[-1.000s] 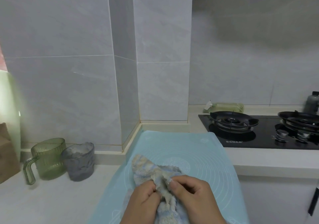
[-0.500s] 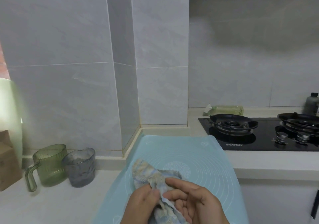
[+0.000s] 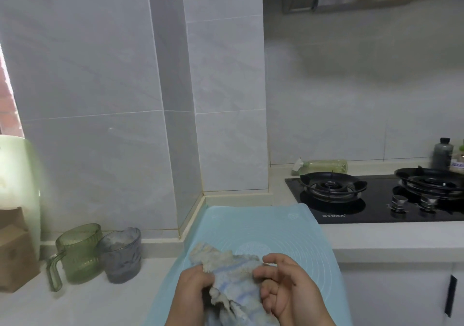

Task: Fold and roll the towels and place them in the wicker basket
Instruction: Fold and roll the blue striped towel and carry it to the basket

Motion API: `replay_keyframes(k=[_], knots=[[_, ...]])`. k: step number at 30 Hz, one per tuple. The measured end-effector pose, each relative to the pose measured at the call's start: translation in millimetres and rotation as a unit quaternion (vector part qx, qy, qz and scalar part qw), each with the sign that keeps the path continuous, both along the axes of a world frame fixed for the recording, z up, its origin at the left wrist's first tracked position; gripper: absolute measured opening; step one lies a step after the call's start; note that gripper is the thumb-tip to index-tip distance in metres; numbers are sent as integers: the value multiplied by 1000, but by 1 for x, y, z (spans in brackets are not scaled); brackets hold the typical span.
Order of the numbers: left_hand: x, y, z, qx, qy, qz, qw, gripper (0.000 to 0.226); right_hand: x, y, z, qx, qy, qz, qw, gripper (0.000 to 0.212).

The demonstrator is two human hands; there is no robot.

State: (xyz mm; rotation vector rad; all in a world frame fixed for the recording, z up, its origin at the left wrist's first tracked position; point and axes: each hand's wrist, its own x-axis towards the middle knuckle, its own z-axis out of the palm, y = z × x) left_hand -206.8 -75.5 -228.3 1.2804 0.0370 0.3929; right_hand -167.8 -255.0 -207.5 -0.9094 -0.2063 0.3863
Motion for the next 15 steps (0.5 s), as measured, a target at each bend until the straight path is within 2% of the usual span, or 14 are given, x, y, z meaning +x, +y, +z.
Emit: replay_keyframes(k=[3,4,6,7,9,11,14,15], knots=[[-3,0,30,-171,-47,-134,975,54,6,-14,13,-167,-77,-70,980,27],[-8,1,44,-191,-57,-172,965,60,12,-20,18,-238,-127,-93,958,35],[-15,1,70,-169,-49,-164,971,66,21,-27,28,-355,-208,-98,906,49],[-21,8,78,-149,-94,-212,961,71,23,-28,32,-384,-235,-70,890,53],[-22,12,92,-102,-197,-294,930,78,20,-23,37,-403,-272,19,874,59],[-22,13,104,-114,-237,-327,908,71,15,-15,37,-401,-300,94,860,54],[-22,30,113,-121,-218,-274,929,60,9,-10,35,-412,-330,92,844,28],[-23,34,116,-97,-195,-252,943,54,9,-11,36,-418,-331,89,841,24]])
